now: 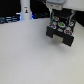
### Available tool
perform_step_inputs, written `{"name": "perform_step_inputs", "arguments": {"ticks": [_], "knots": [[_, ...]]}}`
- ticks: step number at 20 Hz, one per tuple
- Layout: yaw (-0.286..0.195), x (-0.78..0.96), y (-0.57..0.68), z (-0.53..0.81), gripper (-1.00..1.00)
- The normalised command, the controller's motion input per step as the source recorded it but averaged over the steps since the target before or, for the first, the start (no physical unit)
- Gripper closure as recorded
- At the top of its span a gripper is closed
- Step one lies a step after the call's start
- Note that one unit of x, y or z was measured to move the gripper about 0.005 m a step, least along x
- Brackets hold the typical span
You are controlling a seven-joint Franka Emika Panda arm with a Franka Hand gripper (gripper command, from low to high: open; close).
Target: Open the kcup holder, insert the kcup into the holder, and close the kcup holder
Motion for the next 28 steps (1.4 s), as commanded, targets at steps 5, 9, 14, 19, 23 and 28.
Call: {"name": "perform_step_inputs", "arguments": {"ticks": [5,9,14,19,23,28], "knots": [[0.053,0.66,-0.26,-0.06,-1.0],[0.072,0.47,-0.1,-0.28,-1.0],[0.126,0.23,0.12,-0.3,-1.0],[0.206,0.08,0.23,-0.15,-1.0],[0.19,0.04,0.24,-0.13,-1.0],[0.178,-0.12,0.29,-0.11,-1.0]]}}
